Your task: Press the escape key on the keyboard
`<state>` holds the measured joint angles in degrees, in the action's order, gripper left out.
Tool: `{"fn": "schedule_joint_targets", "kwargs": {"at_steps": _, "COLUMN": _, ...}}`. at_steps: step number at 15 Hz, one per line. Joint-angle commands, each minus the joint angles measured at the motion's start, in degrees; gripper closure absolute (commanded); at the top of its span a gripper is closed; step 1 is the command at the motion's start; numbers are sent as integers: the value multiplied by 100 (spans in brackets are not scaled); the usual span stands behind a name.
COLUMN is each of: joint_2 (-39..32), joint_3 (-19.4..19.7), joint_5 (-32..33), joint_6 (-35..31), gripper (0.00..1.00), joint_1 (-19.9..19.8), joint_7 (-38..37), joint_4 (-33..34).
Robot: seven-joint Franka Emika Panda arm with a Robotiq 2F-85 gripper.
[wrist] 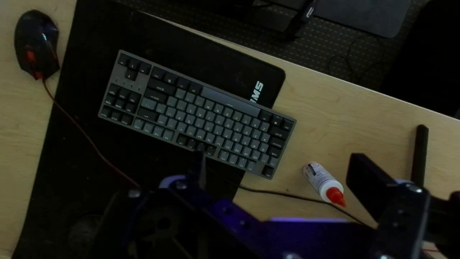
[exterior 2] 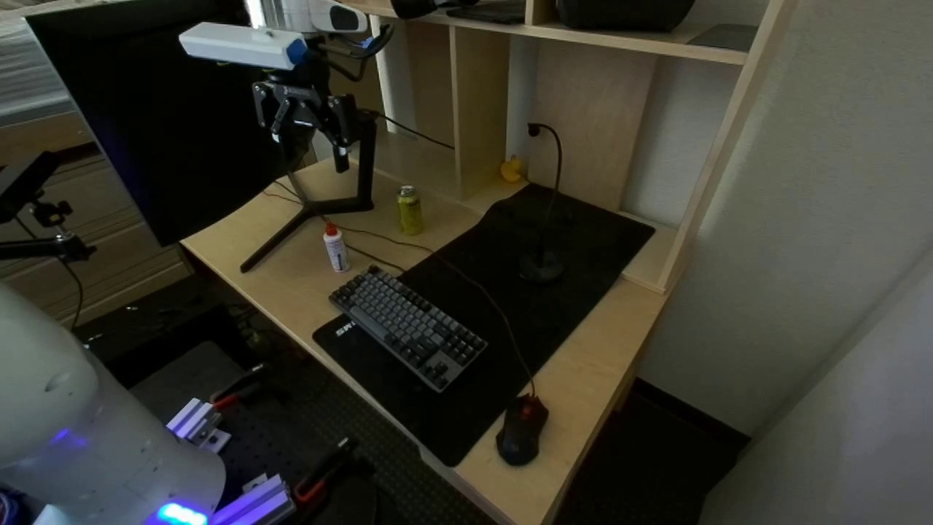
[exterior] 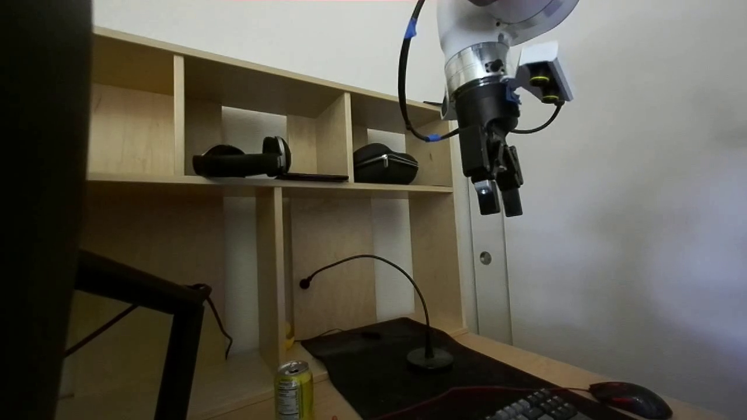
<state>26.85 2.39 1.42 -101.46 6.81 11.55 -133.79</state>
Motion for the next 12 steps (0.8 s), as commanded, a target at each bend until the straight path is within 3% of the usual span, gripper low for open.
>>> {"fn": "schedule_joint_targets", "kwargs": {"at_steps": 1, "joint_2": 6, "joint_3": 23, "joint_5": 213, "joint_6": -241, "gripper": 0, "joint_1": 36, "joint_7": 996, "joint_4": -39}}
{"fn": "schedule_joint_targets", "kwargs": {"at_steps": 5, "joint_2": 33, "joint_3": 206, "joint_5": 2, "joint_6": -384, "gripper": 0, "joint_1": 200, "joint_7": 2253, "joint_4": -64}}
{"fn": "schedule_joint_targets", "kwargs": {"at_steps": 11, "joint_2": -5, "joint_3": 142, "joint_5": -141, "joint_6": -231, "gripper": 0, "joint_1": 132, "joint_7": 2210, "joint_4": 11}}
{"fn": "schedule_joint_targets", "kwargs": {"at_steps": 12, "joint_2": 67, "joint_3": 212, "joint_5": -175, "joint_6": -618, "gripper": 0, "joint_1": 219, "joint_7": 2587, "joint_4": -94}}
